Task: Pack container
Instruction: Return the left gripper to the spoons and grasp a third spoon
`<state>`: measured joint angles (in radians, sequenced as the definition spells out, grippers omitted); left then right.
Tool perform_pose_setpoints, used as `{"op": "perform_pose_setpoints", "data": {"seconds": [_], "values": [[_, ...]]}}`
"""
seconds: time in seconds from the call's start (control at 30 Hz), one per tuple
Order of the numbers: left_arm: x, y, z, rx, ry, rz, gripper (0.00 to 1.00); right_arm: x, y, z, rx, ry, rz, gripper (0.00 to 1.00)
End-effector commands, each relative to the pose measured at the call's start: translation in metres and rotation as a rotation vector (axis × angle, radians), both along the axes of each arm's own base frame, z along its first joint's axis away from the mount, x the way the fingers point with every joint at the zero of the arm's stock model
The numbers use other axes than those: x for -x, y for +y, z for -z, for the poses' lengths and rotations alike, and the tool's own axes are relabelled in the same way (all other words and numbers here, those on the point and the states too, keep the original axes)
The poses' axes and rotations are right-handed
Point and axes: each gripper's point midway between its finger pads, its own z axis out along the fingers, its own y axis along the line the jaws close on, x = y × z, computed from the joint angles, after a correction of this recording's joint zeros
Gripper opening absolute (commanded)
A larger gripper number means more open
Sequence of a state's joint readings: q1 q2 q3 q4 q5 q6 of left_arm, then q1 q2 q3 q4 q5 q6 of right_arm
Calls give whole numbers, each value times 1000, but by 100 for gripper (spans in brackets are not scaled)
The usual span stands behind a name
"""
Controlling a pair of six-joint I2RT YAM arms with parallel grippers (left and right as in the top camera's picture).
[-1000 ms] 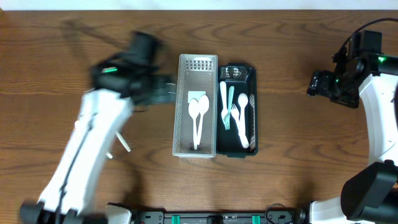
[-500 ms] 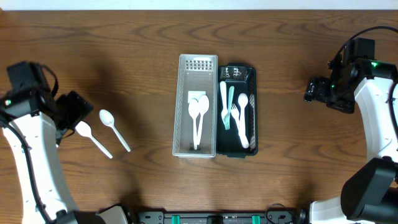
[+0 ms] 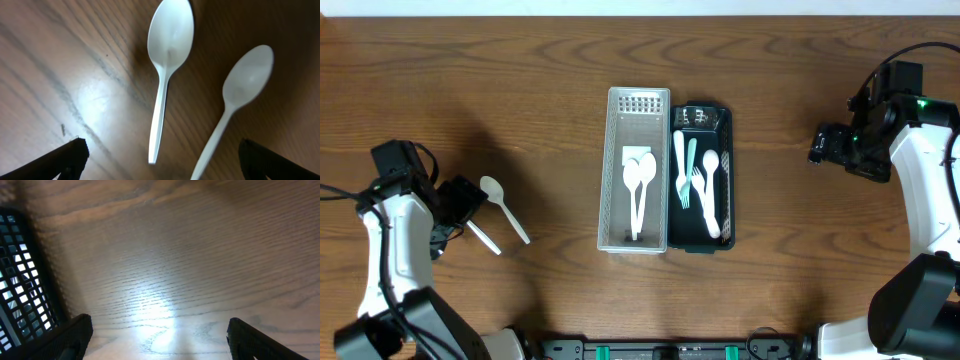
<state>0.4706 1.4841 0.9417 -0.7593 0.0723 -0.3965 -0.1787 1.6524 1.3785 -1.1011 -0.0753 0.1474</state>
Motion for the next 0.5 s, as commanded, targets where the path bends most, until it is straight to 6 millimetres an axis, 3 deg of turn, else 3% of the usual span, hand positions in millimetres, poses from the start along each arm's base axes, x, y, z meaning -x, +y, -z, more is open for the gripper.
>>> {"op": "perform_pose_setpoints", "data": {"seconds": [0.0, 0.3, 0.47], "values": [[-1, 2, 16, 17, 34, -9, 98, 1, 2, 3, -2, 6, -18, 89], [-1, 8, 57, 35, 127, -15, 98, 1, 2, 3, -3, 8, -18, 89], [3, 15, 67, 1, 168, -20, 98, 1, 2, 3, -3, 9, -18, 89]]}}
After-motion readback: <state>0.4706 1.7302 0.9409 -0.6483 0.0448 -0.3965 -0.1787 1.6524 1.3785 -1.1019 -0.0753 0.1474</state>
